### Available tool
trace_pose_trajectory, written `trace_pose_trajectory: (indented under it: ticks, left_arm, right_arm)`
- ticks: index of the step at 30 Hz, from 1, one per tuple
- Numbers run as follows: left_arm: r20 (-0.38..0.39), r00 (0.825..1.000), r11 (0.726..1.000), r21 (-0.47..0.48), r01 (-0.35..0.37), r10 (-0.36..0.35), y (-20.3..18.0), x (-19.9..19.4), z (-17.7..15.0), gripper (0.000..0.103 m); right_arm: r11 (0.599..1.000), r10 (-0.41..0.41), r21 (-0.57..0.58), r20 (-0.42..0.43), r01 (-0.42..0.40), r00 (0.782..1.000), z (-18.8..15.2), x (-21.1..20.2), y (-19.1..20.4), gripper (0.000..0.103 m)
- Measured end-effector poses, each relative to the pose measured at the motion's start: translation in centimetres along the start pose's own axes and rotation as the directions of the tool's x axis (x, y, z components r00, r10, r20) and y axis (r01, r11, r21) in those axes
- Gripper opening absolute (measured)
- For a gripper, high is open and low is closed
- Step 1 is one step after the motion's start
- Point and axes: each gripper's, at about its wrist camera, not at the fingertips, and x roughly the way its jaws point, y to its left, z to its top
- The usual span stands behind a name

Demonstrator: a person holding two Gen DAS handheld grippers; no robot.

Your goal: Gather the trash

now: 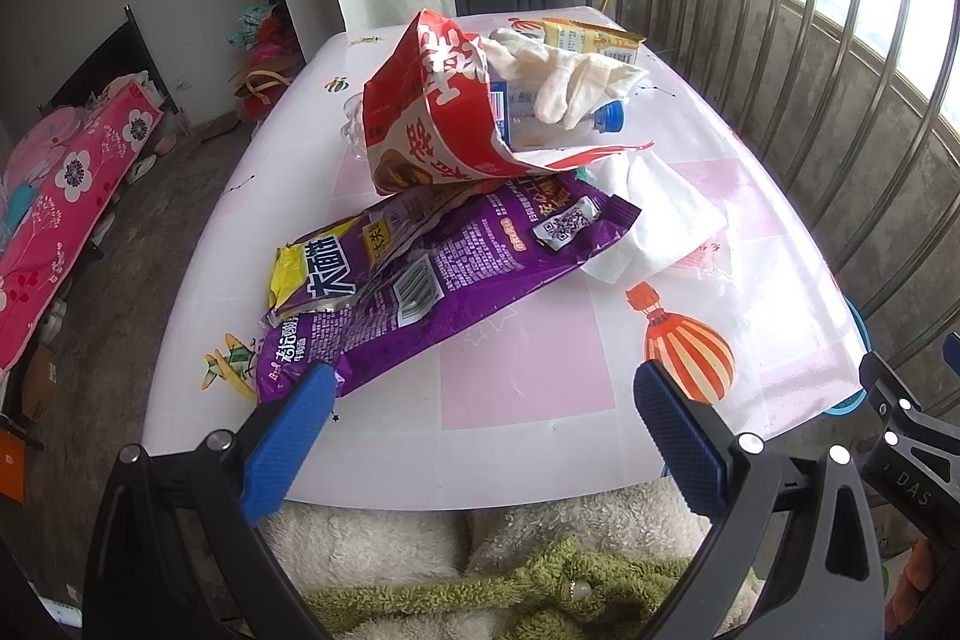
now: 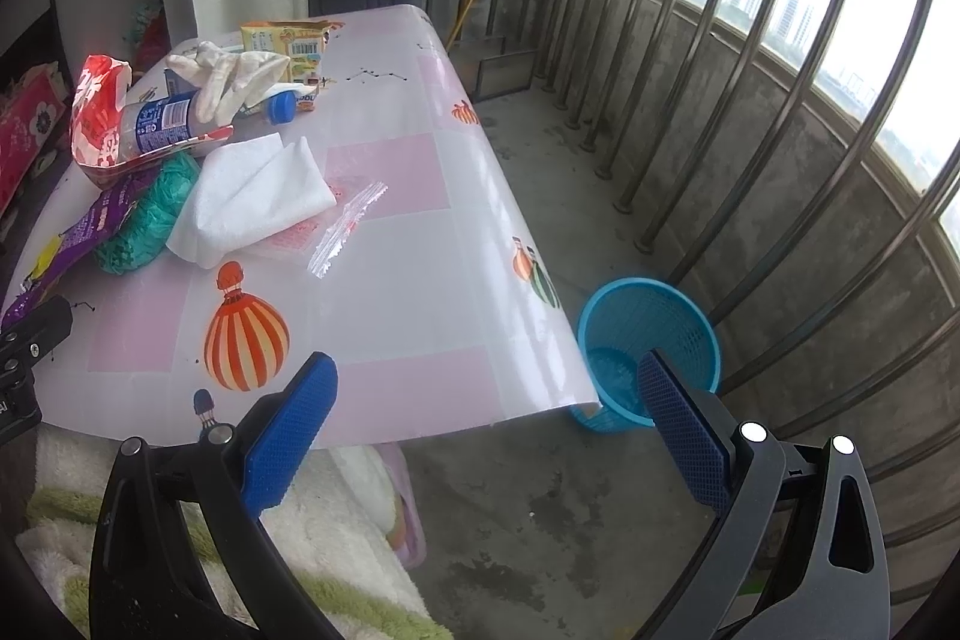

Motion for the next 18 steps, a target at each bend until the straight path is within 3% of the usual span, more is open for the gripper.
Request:
trace_pose_trajectory:
  ticks: [18]
  left_arm:
    - [0.005, 1.0, 1.0, -0.011, -0.007, 0.007, 0.45, -0.09, -0.19, 0.098]
  right_arm:
    - [1.0, 0.009, -0.006, 0.0, -0.009, 1.0, 0.25, -0.34, 0.36, 0.095]
